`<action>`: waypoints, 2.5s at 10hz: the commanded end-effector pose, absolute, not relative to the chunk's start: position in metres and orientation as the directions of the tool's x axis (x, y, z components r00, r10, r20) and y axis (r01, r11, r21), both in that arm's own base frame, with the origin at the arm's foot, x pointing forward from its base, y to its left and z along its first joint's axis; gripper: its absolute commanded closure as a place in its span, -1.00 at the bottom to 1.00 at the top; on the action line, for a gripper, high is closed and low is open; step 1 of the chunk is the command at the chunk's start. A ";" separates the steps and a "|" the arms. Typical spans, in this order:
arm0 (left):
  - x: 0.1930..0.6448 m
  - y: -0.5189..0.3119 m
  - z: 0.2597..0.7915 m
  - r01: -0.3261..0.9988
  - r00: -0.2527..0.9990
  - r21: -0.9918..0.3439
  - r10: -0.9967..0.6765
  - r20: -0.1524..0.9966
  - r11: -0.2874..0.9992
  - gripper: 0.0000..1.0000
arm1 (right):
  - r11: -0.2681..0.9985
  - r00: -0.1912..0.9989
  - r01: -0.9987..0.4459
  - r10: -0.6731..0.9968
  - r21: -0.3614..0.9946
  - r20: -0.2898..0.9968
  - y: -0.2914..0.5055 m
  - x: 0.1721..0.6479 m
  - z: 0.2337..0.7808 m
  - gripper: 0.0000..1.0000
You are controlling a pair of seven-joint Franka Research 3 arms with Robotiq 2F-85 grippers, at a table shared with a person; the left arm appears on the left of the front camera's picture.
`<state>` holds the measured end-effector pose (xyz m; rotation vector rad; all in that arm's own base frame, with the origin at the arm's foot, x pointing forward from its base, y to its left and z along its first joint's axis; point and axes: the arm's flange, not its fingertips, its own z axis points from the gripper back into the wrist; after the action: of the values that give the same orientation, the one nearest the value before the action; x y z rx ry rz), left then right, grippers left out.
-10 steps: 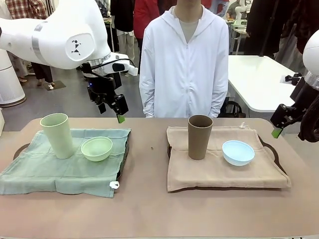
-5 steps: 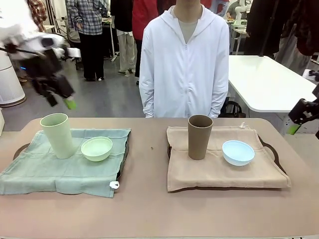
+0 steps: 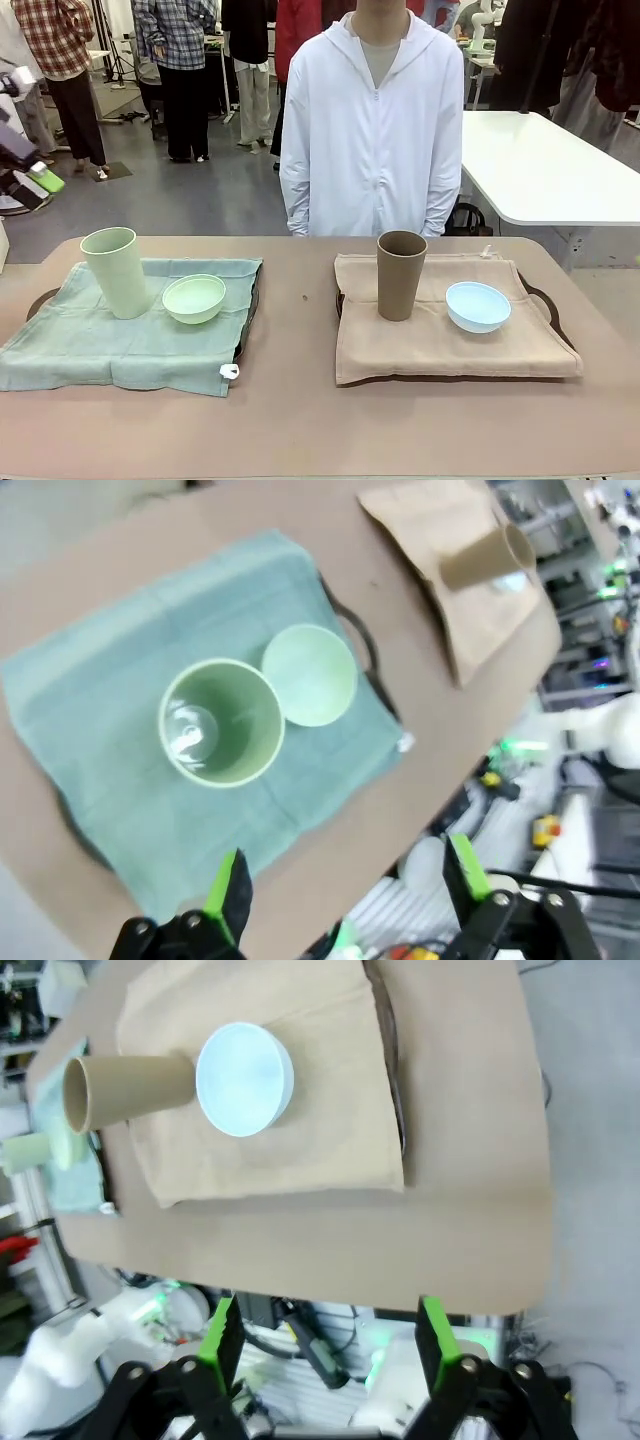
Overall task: Set up a tray with a mat and arrange the tableware.
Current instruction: Place the Picnic Bowl and Reusable plastic cup back onto the Handle tray in front of the human's position.
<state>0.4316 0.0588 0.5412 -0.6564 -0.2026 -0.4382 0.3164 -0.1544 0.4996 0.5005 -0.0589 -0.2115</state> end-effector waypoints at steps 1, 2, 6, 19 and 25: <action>0.432 0.090 0.516 0.471 0.882 -0.671 -0.283 0.377 0.573 -1.00 | 0.769 0.972 0.209 -0.232 0.604 -0.041 -0.195 0.320 0.495 -0.77; 0.425 0.107 0.503 0.498 0.865 -0.710 -0.229 0.446 0.499 -1.00 | 0.725 0.965 0.227 -0.257 0.650 -0.051 -0.216 0.315 0.490 -0.77; 0.405 0.127 0.471 0.507 0.840 -0.766 -0.028 0.542 0.395 -1.00 | 0.528 0.938 0.222 -0.345 0.819 -0.032 -0.298 0.288 0.474 -0.77; 0.395 0.137 0.472 0.399 0.891 -0.818 0.035 0.452 0.413 -1.00 | 0.347 0.884 0.284 -0.455 0.894 -0.105 -0.369 0.246 0.430 -0.77; 0.415 0.318 0.447 0.217 0.970 -0.963 0.073 0.231 0.157 -1.00 | 0.212 0.884 0.261 -0.445 0.942 -0.145 -0.398 0.240 0.411 -0.77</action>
<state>0.3838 0.3066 0.4285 -1.3743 -0.2628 -0.0987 0.2312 -0.3848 0.4090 1.2225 -0.1552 -0.4853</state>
